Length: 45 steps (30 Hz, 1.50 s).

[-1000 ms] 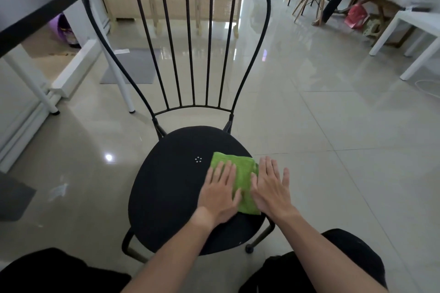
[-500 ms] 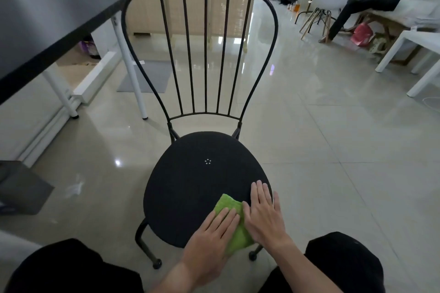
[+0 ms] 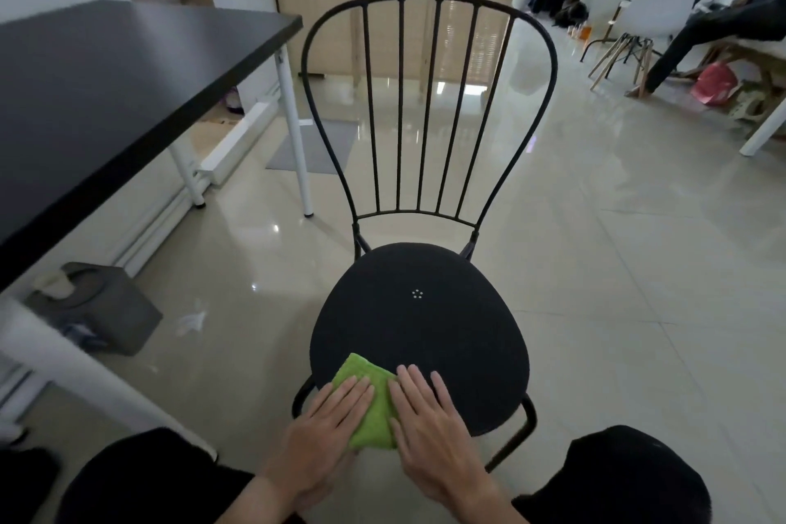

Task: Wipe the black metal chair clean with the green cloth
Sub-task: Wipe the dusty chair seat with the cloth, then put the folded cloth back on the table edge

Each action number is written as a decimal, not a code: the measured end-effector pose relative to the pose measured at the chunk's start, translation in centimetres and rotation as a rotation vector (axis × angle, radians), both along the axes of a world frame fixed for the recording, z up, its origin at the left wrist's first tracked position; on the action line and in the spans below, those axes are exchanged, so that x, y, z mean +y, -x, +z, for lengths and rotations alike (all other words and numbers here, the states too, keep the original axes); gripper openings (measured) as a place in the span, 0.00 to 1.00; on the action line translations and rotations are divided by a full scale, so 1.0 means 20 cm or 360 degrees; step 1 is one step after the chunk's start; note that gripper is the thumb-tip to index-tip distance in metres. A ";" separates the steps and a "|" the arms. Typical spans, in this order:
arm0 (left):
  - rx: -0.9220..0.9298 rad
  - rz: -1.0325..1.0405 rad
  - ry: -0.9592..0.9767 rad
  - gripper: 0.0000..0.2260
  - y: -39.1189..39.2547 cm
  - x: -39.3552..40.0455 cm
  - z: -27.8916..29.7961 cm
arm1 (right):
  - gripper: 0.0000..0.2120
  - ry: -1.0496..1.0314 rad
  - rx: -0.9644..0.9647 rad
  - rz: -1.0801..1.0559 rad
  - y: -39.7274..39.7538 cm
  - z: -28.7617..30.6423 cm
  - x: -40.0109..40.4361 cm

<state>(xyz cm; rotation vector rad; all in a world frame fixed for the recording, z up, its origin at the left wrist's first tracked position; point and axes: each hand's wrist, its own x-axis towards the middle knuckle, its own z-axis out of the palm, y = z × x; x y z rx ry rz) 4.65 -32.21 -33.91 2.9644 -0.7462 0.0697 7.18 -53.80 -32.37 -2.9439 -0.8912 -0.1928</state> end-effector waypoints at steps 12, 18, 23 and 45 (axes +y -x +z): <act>0.0358 0.0626 0.0758 0.18 -0.04 0.45 0.61 | 0.27 -0.0115 0.0068 0.0192 -0.04 0.09 0.30; 0.0244 0.0799 0.1078 0.15 0.03 0.69 1.26 | 0.36 -0.0851 0.0205 0.0537 -0.18 0.68 0.73; 0.0129 0.0896 0.1294 0.21 0.13 0.91 1.66 | 0.12 -0.1438 0.0334 0.0859 -0.24 1.27 1.07; 0.0006 0.1655 0.0447 0.28 0.25 1.47 1.49 | 0.30 -0.0252 0.0307 0.1026 -0.17 1.42 1.92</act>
